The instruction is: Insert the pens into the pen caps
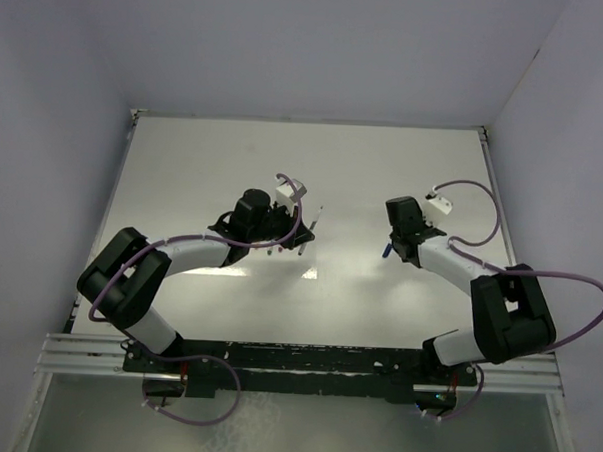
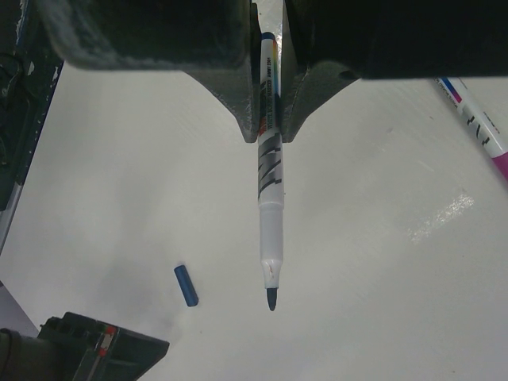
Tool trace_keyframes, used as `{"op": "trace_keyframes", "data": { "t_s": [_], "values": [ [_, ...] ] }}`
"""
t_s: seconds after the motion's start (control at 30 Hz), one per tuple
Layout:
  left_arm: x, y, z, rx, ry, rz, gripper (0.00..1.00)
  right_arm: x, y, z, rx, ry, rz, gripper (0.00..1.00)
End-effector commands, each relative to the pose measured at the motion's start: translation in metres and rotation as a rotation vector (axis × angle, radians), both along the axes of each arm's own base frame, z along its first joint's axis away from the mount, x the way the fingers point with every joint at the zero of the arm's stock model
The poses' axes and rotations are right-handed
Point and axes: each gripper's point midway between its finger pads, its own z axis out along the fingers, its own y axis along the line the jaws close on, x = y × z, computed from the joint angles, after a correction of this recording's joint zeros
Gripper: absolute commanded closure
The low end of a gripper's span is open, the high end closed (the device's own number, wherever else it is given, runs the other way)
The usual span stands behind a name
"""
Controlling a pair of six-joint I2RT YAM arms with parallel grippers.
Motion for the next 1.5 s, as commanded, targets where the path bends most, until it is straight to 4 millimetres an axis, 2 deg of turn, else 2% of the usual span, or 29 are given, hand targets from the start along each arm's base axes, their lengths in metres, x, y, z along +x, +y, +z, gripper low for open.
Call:
{"op": "trace_keyframes", "data": {
  "t_s": [0.0, 0.13, 0.27, 0.3, 0.4, 0.5, 0.93, 1.47],
  "values": [
    [0.009, -0.007, 0.023, -0.045, -0.071, -0.019, 1.0, 0.022, -0.019, 0.05, -0.113, -0.103, -0.05, 0.88],
    [0.008, -0.006, 0.024, -0.044, -0.074, -0.016, 1.0, 0.024, -0.01, 0.053, -0.078, -0.088, -0.003, 0.8],
    [0.008, -0.006, 0.023, -0.043, -0.075, -0.015, 1.0, 0.017, 0.006, 0.038, -0.011, -0.025, 0.071, 0.65],
    [0.008, -0.005, 0.023, -0.044, -0.073, -0.016, 1.0, 0.014, 0.01, 0.033, 0.007, -0.007, 0.089, 0.59],
    [0.007, -0.006, 0.024, -0.047, -0.074, -0.02, 1.0, 0.007, 0.012, 0.025, 0.014, 0.03, 0.109, 0.48],
    [0.006, -0.006, 0.024, -0.049, -0.074, -0.022, 1.0, 0.004, 0.011, 0.021, 0.005, 0.045, 0.123, 0.48],
    [0.006, -0.006, 0.023, -0.048, -0.07, -0.018, 1.0, -0.007, 0.034, -0.007, 0.06, 0.151, 0.245, 0.54],
    [0.007, -0.006, 0.021, -0.048, -0.066, -0.019, 1.0, -0.022, 0.04, -0.033, 0.062, 0.252, 0.276, 0.57]
  ]
}}
